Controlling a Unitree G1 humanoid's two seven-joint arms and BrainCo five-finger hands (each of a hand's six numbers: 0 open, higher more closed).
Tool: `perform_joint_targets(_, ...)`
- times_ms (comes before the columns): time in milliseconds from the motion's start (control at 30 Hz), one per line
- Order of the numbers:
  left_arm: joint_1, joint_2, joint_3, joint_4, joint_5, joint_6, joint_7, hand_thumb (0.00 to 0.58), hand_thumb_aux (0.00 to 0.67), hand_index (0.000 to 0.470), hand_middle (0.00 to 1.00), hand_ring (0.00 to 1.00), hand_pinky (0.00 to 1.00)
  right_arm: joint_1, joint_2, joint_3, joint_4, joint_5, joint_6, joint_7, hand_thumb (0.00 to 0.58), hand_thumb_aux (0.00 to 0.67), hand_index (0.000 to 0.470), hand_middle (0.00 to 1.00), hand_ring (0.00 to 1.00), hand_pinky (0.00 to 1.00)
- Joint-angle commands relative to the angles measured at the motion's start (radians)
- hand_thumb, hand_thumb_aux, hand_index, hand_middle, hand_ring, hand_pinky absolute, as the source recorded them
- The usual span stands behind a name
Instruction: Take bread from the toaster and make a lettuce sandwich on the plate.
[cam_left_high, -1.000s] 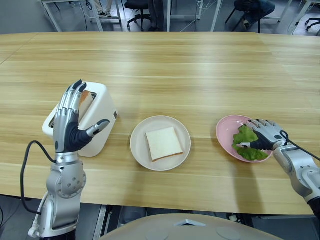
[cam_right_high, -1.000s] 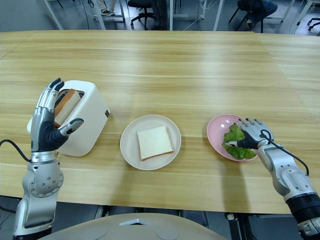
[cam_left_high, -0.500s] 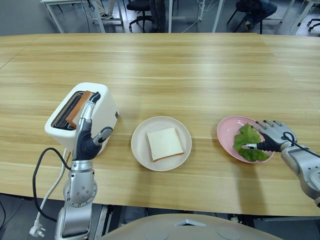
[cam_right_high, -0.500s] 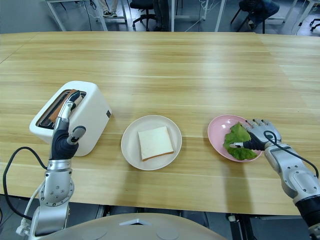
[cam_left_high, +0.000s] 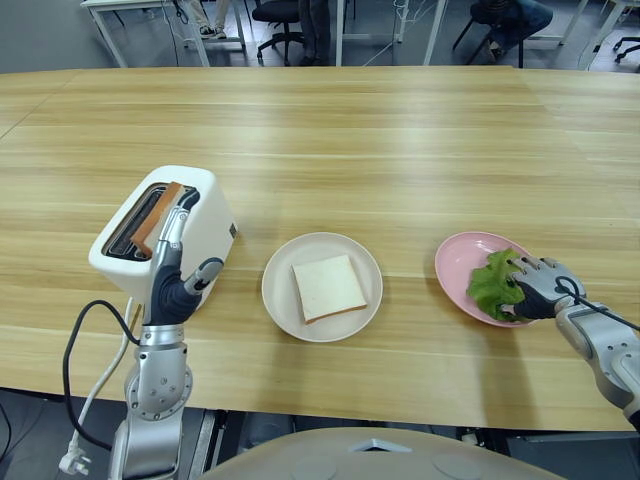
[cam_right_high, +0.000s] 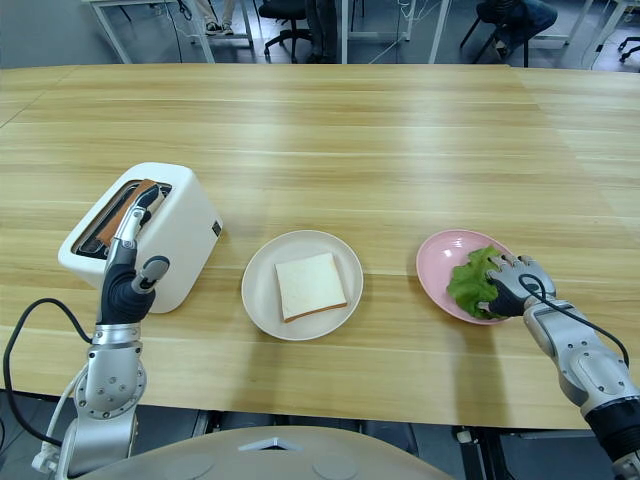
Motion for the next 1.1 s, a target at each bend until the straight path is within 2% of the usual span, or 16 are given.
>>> perform_joint_targets(33, -0.003, 0.006, 0.007, -0.005, 0.007, 0.002, -0.008, 0.000, 0.000, 0.000, 0.00, 0.00, 0.00, -0.011, 0.013, 0.011, 0.027, 0.018, -0.009, 0.008, 0.580, 0.670, 0.460, 0.00, 0.00, 0.00)
perform_joint_targets(233, -0.010, 0.007, 0.015, -0.003, 0.006, 0.002, -0.010, 0.000, 0.000, 0.000, 0.00, 0.00, 0.00, -0.032, 0.029, 0.012, 0.055, 0.038, -0.027, -0.028, 0.580, 0.670, 0.460, 0.00, 0.00, 0.00)
perform_joint_targets(367, -0.014, 0.006, 0.013, 0.000, 0.008, 0.000, -0.010, 0.000, 0.000, 0.000, 0.00, 0.00, 0.00, -0.065, 0.043, -0.016, 0.035, 0.056, -0.051, -0.111, 0.580, 0.670, 0.460, 0.00, 0.00, 0.00)
perform_joint_targets(500, -0.026, 0.000, 0.010, 0.005, 0.008, 0.006, -0.007, 0.000, 0.000, 0.000, 0.00, 0.00, 0.00, -0.109, 0.077, -0.088, -0.088, 0.100, -0.096, -0.256, 0.580, 0.670, 0.460, 0.00, 0.00, 0.00)
perform_joint_targets(633, -0.045, -0.011, -0.023, 0.054, 0.038, 0.017, -0.003, 0.000, 0.000, 0.000, 0.00, 0.00, 0.00, -0.154, 0.139, -0.098, -0.190, 0.149, -0.149, -0.290, 0.580, 0.670, 0.460, 0.00, 0.00, 0.00)
perform_joint_targets(733, -0.056, -0.019, -0.048, 0.090, 0.056, 0.017, 0.000, 0.000, 0.000, 0.000, 0.00, 0.00, 0.00, -0.181, 0.193, -0.071, -0.219, 0.164, -0.180, -0.275, 0.580, 0.670, 0.460, 0.00, 0.00, 0.00)
perform_joint_targets(900, -0.085, -0.020, -0.067, 0.127, 0.058, 0.015, 0.001, 0.000, 0.000, 0.000, 0.00, 0.00, 0.00, -0.228, 0.347, 0.067, -0.219, 0.166, -0.222, -0.206, 0.580, 0.670, 0.460, 0.00, 0.00, 0.00)
perform_joint_targets(1000, -0.099, -0.015, -0.072, 0.134, 0.061, 0.021, 0.000, 0.000, 0.000, 0.000, 0.00, 0.00, 0.00, -0.277, 0.462, 0.175, -0.146, 0.157, -0.245, -0.177, 0.580, 0.670, 0.460, 0.00, 0.00, 0.00)
perform_joint_targets(1100, -0.104, -0.010, -0.071, 0.137, 0.063, 0.025, 0.000, 0.000, 0.000, 0.000, 0.00, 0.00, 0.00, -0.318, 0.527, 0.241, -0.050, 0.129, -0.257, -0.180, 0.580, 0.670, 0.460, 0.00, 0.00, 0.00)
